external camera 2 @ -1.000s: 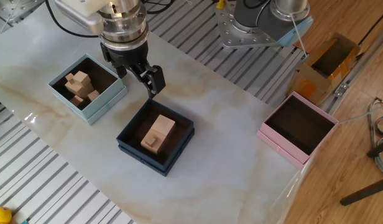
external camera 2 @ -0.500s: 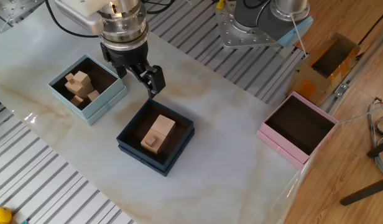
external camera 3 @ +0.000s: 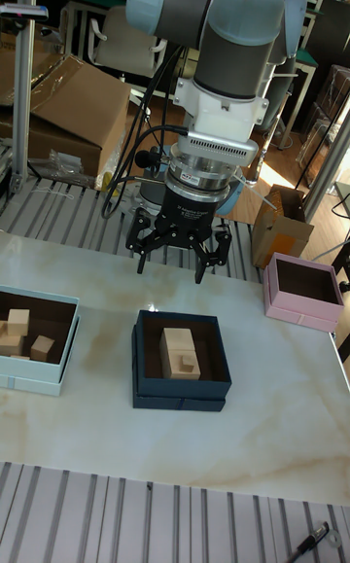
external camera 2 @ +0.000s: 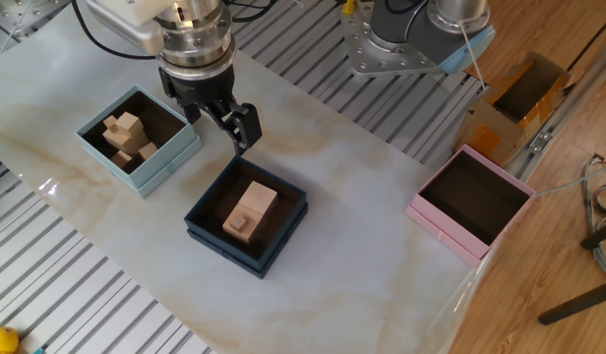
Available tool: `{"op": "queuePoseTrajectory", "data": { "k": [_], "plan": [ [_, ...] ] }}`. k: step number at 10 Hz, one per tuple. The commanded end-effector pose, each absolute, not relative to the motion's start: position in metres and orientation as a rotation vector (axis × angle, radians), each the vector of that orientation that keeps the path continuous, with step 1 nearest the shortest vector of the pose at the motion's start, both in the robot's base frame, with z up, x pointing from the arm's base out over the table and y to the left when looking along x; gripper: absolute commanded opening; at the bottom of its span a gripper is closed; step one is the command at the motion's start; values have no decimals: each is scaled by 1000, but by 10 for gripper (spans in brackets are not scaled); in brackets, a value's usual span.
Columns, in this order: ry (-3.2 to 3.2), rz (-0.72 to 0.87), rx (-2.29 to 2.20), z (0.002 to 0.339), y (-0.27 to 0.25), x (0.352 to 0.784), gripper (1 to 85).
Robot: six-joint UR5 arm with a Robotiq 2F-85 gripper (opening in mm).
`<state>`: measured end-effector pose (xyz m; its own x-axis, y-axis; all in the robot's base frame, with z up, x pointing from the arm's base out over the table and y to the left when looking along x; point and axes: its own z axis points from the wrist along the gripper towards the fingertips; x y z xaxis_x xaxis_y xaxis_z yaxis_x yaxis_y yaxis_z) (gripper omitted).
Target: Move an object from one box to another
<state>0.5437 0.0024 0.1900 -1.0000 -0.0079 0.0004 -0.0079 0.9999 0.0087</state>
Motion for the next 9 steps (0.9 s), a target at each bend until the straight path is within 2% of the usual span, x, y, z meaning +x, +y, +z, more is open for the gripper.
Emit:
{"op": "queuePoseTrajectory", "data": {
  "k": [1,6,9],
  "plan": [
    [-3244,24,113,191,0,571,17],
    [-3244,29,118,191,0,571,13],
    [-3197,-78,-30,191,15,557,13]
  ]
}}
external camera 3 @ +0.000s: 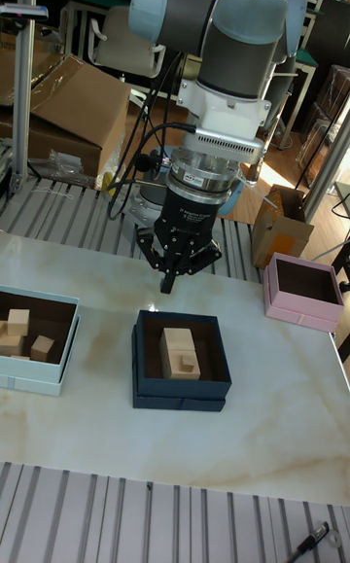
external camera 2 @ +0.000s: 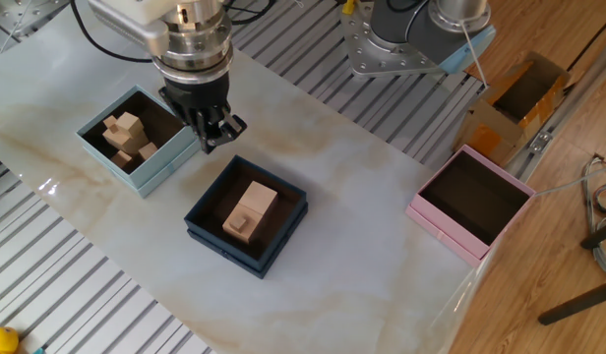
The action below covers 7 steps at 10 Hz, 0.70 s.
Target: Move an object from one box to another
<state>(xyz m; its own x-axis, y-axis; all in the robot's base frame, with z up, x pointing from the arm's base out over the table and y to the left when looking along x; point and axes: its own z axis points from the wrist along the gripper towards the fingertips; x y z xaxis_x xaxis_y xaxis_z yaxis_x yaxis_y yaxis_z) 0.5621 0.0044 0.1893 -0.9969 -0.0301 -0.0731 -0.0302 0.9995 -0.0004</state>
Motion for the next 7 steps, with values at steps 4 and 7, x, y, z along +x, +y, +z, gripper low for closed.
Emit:
{"op": "queuePoseTrajectory", "data": {
  "k": [4,7],
  "plan": [
    [3105,151,101,191,28,550,13],
    [3116,151,86,191,28,547,13]
  ]
}}
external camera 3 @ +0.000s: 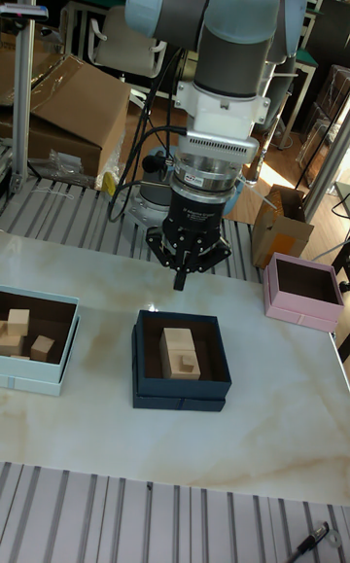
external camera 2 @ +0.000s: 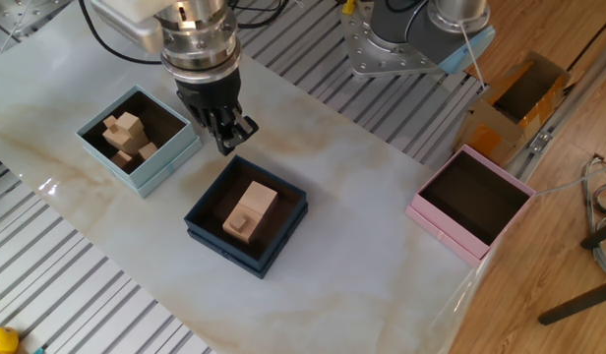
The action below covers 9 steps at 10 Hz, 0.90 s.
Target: Move an object from one box to another
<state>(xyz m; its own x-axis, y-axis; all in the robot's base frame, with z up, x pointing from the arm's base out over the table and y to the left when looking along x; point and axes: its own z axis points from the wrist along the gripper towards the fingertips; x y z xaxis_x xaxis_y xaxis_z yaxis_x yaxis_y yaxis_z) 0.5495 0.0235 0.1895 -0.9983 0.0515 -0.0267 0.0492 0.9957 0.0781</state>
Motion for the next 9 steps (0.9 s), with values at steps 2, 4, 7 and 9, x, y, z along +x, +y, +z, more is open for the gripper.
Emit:
{"op": "queuePoseTrajectory", "data": {
  "k": [2,4,7,9],
  "plan": [
    [3107,85,12,191,19,552,13],
    [3108,34,-23,192,12,553,13],
    [3089,27,-39,191,10,557,13],
    [3111,71,4,190,16,550,13]
  ]
}}
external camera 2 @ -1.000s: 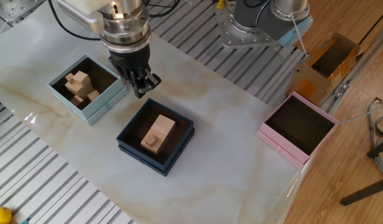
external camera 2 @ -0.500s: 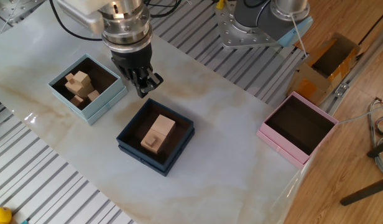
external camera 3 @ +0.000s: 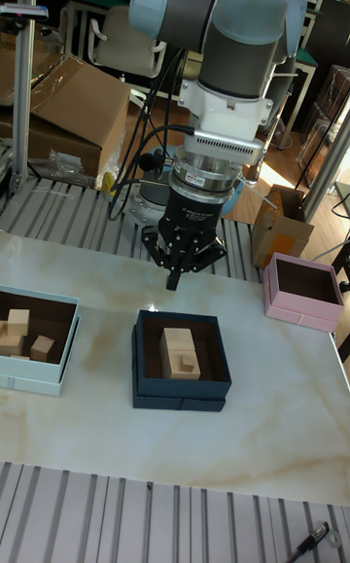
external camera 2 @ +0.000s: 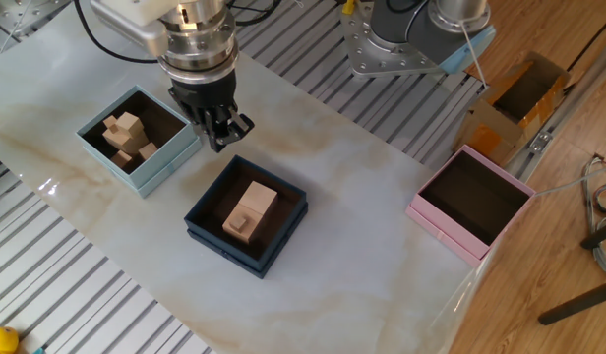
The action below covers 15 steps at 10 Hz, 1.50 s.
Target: Move an object from one box to another
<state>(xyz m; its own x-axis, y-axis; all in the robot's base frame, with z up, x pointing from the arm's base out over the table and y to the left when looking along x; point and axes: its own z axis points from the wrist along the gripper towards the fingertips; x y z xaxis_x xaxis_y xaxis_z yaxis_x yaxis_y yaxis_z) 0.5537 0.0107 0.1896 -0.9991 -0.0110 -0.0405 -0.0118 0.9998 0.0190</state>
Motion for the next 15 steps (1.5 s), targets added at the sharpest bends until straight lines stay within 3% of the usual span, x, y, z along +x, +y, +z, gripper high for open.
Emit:
{"op": "queuePoseTrajectory", "data": {
  "k": [1,6,10,15],
  "plan": [
    [3132,66,11,189,16,545,13],
    [3155,-48,-165,189,-4,538,13],
    [3156,19,-103,187,8,537,20],
    [2887,40,-91,195,14,606,33]
  ]
}}
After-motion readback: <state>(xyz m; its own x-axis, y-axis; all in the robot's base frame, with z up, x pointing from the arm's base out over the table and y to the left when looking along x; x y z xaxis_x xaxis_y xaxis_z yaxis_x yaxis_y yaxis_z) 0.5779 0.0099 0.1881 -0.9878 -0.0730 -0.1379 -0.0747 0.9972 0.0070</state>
